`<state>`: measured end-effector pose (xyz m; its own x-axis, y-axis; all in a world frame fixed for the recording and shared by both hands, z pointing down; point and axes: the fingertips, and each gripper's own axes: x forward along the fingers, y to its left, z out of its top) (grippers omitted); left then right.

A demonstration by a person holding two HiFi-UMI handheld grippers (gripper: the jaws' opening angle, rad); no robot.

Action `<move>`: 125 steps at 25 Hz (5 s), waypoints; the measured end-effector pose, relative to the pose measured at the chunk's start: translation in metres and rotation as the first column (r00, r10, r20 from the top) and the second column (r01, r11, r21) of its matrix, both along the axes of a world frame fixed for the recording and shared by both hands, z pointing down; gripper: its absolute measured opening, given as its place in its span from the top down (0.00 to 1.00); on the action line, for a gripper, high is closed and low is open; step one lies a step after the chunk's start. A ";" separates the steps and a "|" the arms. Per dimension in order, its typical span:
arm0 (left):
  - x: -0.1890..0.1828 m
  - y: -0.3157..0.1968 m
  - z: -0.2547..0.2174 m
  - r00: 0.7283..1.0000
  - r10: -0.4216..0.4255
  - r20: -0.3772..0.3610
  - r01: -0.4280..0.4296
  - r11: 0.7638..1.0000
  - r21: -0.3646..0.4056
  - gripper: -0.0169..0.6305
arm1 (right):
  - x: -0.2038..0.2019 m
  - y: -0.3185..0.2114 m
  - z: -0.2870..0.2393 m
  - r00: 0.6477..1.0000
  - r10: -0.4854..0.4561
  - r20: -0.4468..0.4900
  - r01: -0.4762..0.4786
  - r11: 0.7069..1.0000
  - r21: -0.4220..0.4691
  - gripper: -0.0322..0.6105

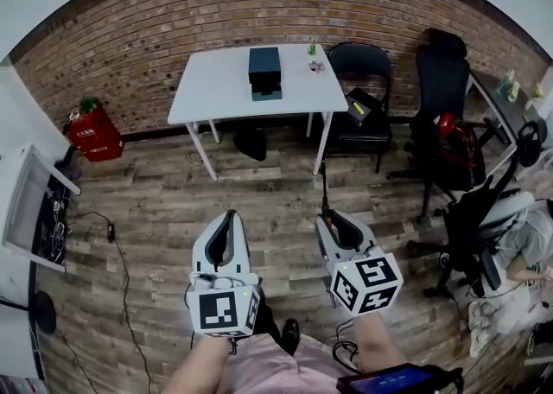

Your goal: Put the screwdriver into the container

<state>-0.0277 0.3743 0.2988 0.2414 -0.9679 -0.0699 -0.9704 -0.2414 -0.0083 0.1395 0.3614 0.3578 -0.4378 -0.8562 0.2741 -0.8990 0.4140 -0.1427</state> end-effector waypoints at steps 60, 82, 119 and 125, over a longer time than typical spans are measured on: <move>-0.005 -0.568 0.023 0.998 -0.010 0.070 0.011 1.000 -0.014 0.96 | -0.018 -0.575 0.023 0.997 -0.070 0.021 0.072 0.995 -0.069 0.81; -0.058 -0.634 0.067 1.000 0.002 0.009 -0.001 0.994 -0.112 0.96 | -0.069 -0.621 0.112 0.974 -0.157 -0.165 0.097 0.942 -0.321 0.81; -0.112 -0.726 0.131 0.998 0.015 -0.054 -0.028 0.970 -0.240 0.96 | -0.101 -0.649 0.225 0.806 -0.482 -0.344 0.051 0.635 -0.771 0.81; -0.122 -0.739 0.134 0.999 0.010 -0.045 -0.020 0.970 -0.244 0.96 | -0.111 -0.666 0.231 0.813 -0.481 -0.328 0.058 0.628 -0.776 0.81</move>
